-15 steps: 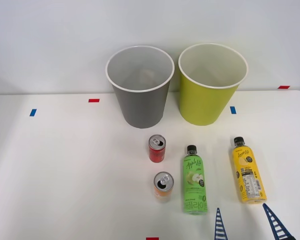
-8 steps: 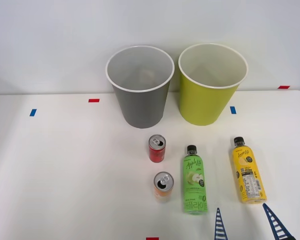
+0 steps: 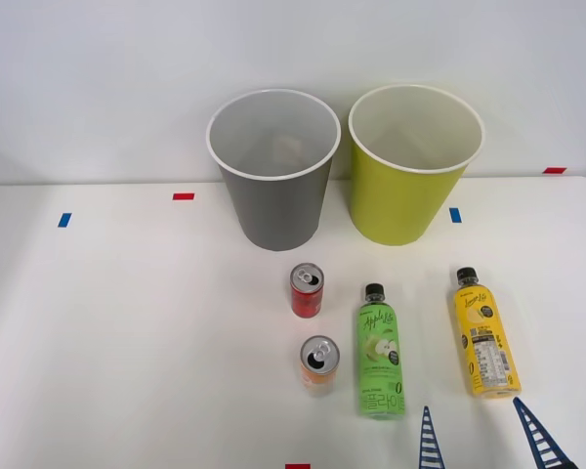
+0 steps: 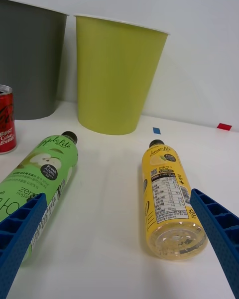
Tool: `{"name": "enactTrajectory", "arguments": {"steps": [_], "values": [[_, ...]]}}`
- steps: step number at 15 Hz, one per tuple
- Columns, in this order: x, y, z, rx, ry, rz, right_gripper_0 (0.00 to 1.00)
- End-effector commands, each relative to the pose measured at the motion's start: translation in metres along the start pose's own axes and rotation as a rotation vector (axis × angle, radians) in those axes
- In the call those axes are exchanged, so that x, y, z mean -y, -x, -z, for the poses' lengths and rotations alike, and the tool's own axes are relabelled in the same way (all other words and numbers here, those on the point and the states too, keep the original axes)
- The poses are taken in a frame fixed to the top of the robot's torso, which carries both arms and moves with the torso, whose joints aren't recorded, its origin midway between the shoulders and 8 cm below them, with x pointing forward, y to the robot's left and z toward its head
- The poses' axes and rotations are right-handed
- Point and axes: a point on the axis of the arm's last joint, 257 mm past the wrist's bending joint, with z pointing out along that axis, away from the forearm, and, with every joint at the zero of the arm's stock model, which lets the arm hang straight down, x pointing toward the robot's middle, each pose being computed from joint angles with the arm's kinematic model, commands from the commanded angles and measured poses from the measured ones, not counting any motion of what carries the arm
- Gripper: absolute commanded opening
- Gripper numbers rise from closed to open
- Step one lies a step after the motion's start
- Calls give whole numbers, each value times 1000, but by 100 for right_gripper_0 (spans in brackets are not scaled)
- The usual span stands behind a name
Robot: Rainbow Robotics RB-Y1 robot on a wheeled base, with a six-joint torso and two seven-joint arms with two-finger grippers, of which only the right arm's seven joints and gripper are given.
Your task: Put cans in the gray bin, plastic bottles in the light green bin
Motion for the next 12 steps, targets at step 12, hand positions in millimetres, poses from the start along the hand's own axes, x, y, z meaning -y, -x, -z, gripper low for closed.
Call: {"name": "enactTrajectory", "arguments": {"steps": [12], "values": [[9, 21, -34, 69, -62, -116, 100]]}}
